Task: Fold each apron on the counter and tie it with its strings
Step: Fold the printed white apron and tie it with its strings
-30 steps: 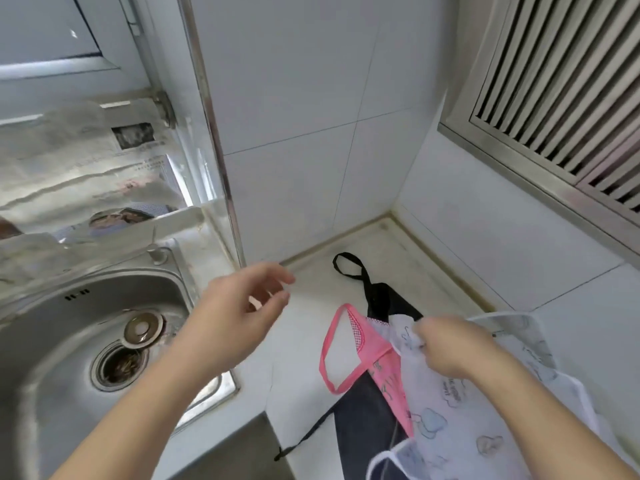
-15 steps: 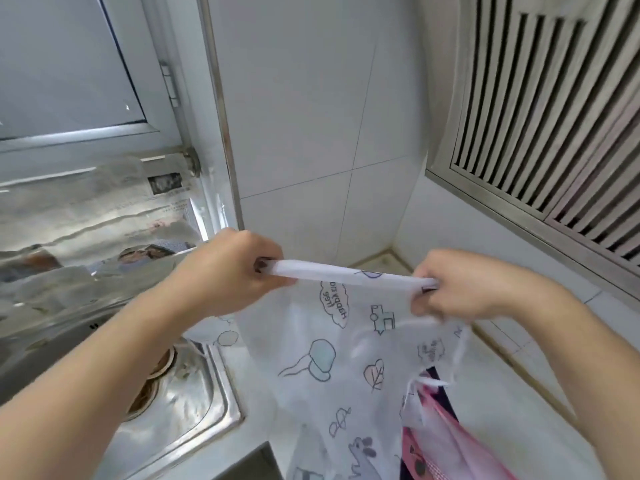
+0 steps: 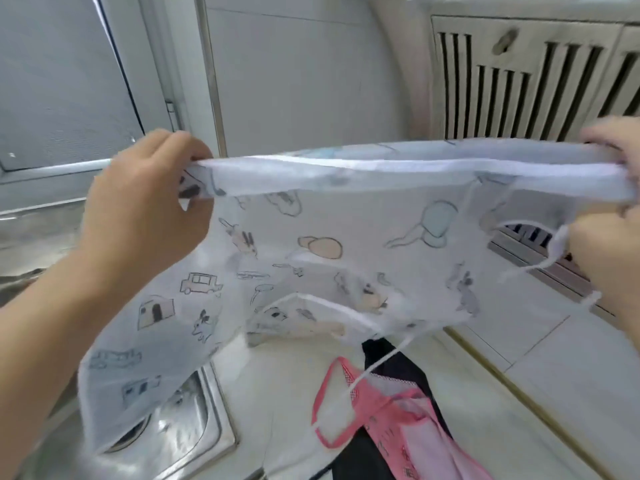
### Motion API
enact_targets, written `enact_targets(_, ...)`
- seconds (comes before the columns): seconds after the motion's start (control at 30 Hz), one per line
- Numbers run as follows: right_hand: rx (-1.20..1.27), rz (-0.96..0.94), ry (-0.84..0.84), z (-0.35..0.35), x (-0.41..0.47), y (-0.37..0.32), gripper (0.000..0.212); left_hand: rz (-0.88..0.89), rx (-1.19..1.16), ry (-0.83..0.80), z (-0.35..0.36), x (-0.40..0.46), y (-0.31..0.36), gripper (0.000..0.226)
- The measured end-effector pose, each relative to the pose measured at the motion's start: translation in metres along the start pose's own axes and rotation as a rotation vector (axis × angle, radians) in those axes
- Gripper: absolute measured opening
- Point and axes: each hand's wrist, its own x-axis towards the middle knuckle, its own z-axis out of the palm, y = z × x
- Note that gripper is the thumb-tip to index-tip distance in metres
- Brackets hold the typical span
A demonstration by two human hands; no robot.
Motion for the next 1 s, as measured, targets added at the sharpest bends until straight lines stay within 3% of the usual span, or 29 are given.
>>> enact_targets(0.07,-0.144,-0.01,-0.093,0.008,-0.031,0.019,0.039,0.036,-0.011,-0.074,0.001,-0.018,0.001,0.032)
enact_targets(0.1,-0.311,0.006,-0.303,0.022,-0.052,0.033,0.032,0.022,0.001,-0.273,0.004,-0.03,0.0,0.032)
enact_targets(0.17,-0.544,0.19,-1.018,0.058,-0.097,0.052,0.015,0.014,0.133,-0.987,0.015,-0.058,0.0,0.029)
enact_targets(0.2,-0.547,0.261,-1.286,0.073,-0.12,0.059,0.012,0.05,0.189,-1.271,0.023,-0.074,0.001,0.025)
enact_targets(0.23,-0.545,0.322,-1.447,0.081,-0.138,0.062,0.01,0.083,0.209,-1.424,0.033,-0.09,0.001,0.024)
enact_targets(0.27,-0.541,0.359,-1.478,0.084,-0.146,0.065,0.01,0.094,0.201,-1.474,0.04,-0.102,0.001,0.024)
enact_targets(0.37,-0.558,0.414,-1.37,0.077,-0.144,0.073,0.015,0.005,0.118,-1.432,0.053,-0.109,0.007,0.041)
enact_targets(0.47,-0.538,0.487,-1.278,0.066,-0.136,0.086,0.011,-0.036,0.031,-1.452,0.056,-0.102,0.018,0.042)
enact_targets(0.57,-0.388,0.495,-1.18,0.049,-0.125,0.093,0.026,-0.006,0.077,-1.471,0.056,-0.093,0.026,0.03)
enact_targets(0.67,-0.198,0.45,-0.951,0.032,-0.104,0.08,0.028,-0.004,0.155,-1.561,0.054,-0.085,0.036,0.013)
enact_targets(0.73,-0.106,0.366,-0.848,0.023,-0.087,0.06,0.033,-0.054,0.13,-1.627,0.054,-0.086,0.053,0.05)
enact_targets(0.83,0.064,0.25,-0.781,0.014,-0.059,0.015,0.043,-0.085,-0.164,-1.717,0.06,-0.091,0.099,0.103)
enact_targets(0.93,0.133,0.134,-0.749,0.02,-0.029,-0.028,0.048,-0.071,-0.536,-1.607,0.063,-0.088,0.146,0.113)
enact_targets(1.0,0.157,0.036,-0.682,0.026,-0.016,-0.048,0.042,-0.142,-0.78,-1.436,0.062,-0.074,0.169,0.105)
